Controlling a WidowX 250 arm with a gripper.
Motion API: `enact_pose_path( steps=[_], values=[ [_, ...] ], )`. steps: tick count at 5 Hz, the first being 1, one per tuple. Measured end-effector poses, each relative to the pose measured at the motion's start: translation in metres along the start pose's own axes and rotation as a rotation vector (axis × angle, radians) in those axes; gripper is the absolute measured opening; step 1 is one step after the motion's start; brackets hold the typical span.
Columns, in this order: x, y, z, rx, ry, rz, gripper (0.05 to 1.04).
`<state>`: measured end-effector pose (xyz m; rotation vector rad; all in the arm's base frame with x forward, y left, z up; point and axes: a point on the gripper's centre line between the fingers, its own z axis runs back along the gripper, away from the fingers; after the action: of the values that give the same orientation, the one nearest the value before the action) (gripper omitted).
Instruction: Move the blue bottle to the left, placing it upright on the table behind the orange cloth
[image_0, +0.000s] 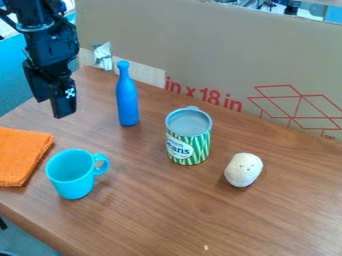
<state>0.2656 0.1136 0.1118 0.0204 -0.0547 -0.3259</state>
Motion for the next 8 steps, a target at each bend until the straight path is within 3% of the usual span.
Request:
enact_pose_path(
  steps=[1, 2, 3, 4, 6, 7, 8],
  values=[
    [-0.001, -0.001, -0.008, -0.02, 0.022, 0.002, 1.001],
    [0.025, 0.006, 0.001, -0.001, -0.011, 0.017, 1.001],
    [0.054, 0.002, 0.02, 0.044, -0.081, 0.024, 1.001],
    [0.078, -0.003, 0.028, 0.061, -0.102, 0.033, 1.001],
    [0.105, -0.005, 0.003, 0.092, -0.027, 0.036, 1.001],
    [0.114, -0.005, -0.01, 0.081, -0.005, 0.048, 0.95],
    [0.119, -0.002, -0.016, 0.088, 0.007, 0.053, 0.669]
  ],
)
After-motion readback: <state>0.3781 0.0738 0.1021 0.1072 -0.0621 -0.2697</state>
